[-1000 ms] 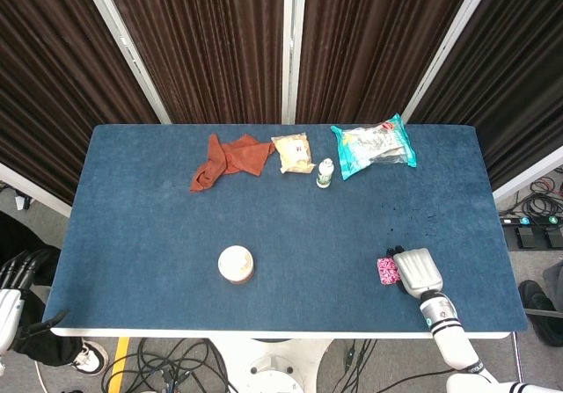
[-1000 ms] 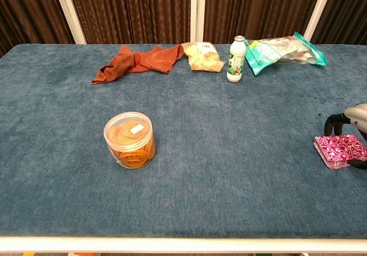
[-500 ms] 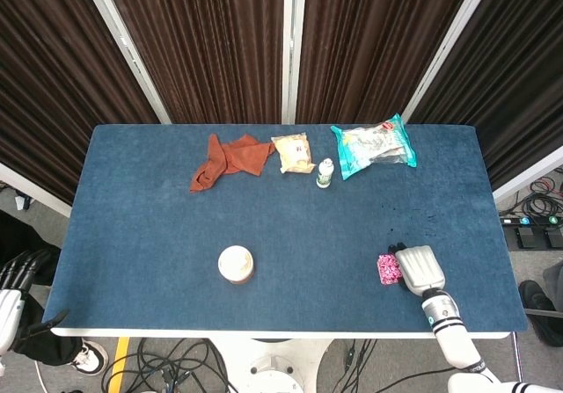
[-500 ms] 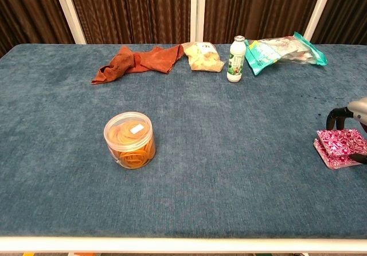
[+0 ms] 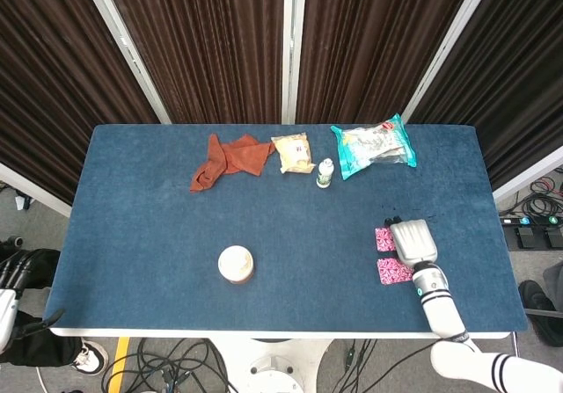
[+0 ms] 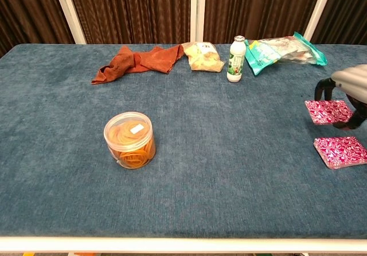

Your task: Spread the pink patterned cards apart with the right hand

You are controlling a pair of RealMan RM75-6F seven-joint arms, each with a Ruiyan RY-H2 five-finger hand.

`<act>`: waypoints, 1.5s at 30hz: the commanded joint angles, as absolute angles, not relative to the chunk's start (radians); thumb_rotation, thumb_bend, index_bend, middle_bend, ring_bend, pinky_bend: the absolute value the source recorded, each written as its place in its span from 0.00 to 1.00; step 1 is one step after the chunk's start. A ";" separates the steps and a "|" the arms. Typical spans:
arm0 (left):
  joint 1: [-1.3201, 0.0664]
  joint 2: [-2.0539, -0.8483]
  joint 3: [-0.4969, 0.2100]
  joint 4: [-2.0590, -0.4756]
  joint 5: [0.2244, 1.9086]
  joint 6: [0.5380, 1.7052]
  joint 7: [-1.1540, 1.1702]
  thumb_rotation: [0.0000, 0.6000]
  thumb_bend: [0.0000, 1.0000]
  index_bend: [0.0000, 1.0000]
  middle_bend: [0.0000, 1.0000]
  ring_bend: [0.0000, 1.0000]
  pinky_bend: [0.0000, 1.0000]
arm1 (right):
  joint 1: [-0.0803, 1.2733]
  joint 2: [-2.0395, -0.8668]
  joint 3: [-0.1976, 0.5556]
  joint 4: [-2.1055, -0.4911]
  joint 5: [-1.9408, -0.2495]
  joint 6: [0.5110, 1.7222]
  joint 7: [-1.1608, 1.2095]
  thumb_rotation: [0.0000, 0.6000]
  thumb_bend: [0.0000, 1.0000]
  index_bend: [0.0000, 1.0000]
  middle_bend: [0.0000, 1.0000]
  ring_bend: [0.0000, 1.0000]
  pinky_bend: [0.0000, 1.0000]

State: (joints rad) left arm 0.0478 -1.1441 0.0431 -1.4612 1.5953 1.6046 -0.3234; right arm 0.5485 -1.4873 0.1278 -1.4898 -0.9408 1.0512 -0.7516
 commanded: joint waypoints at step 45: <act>0.046 -1.154 0.058 -1.454 1.611 1.585 -0.343 1.00 0.14 0.11 0.08 0.00 0.08 | 0.529 -1.313 -0.030 -1.703 -0.907 1.072 -0.684 1.00 0.14 0.27 0.26 0.68 0.79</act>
State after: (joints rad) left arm 0.0462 -1.1529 0.0574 -1.4534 1.6103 1.5862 -0.3434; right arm 0.5353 -1.3230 -0.0140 -1.6957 -0.9013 1.0923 -0.6961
